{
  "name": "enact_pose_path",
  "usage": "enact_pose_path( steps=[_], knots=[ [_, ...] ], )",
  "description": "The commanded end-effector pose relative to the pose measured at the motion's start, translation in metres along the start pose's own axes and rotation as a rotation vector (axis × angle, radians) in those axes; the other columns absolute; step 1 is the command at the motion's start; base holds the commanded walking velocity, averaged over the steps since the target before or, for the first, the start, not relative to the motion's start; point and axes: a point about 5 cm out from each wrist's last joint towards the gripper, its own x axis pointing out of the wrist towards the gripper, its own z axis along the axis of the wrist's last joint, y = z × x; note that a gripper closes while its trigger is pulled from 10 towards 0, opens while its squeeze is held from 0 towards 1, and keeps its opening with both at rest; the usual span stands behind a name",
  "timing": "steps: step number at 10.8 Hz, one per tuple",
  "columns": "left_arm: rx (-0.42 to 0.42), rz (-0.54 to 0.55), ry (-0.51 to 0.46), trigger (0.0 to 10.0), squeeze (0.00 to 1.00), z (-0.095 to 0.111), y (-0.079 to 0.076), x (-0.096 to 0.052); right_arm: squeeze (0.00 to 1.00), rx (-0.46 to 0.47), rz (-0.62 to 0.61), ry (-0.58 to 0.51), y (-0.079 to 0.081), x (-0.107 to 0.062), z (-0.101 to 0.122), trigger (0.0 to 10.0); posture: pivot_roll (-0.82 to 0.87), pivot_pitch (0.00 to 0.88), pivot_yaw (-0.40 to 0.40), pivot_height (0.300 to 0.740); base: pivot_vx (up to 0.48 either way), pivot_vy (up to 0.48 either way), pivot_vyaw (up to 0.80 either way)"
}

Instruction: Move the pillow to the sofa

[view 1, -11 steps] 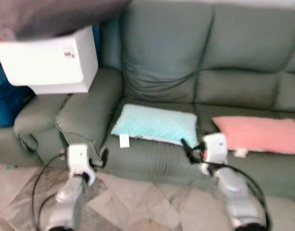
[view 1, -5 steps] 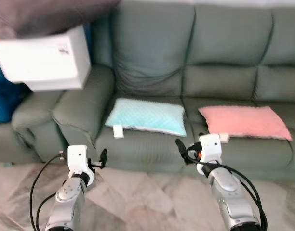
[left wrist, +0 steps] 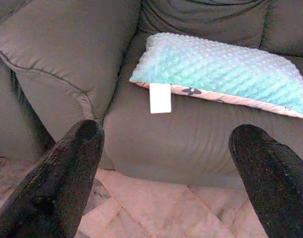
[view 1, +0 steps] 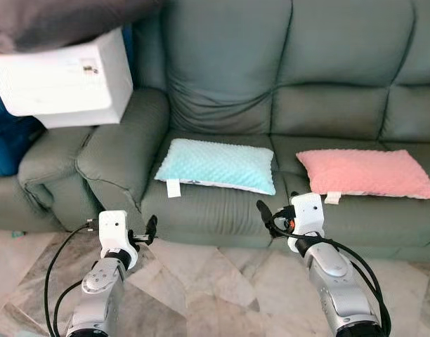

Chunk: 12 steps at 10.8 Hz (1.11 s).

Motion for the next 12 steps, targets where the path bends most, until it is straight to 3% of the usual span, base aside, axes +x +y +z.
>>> enact_pose_path(
  steps=[1,12],
  knots=[
    [0.008,-0.010,-0.009,10.0,0.00,0.0022,-0.0001,0.0004,0.00,-0.003,0.008,0.003,0.0010,0.0017,0.0001,10.0,-0.15,0.019,0.000,0.740,0.000,0.000,0.00],
    [-0.012,-0.020,0.002,10.0,0.00,-0.0011,-0.0002,-0.0008,0.00,-0.020,0.013,0.010,-0.0014,0.0006,-0.0008,10.0,-0.16,0.026,-0.002,0.740,0.000,0.000,0.00]
  ],
)
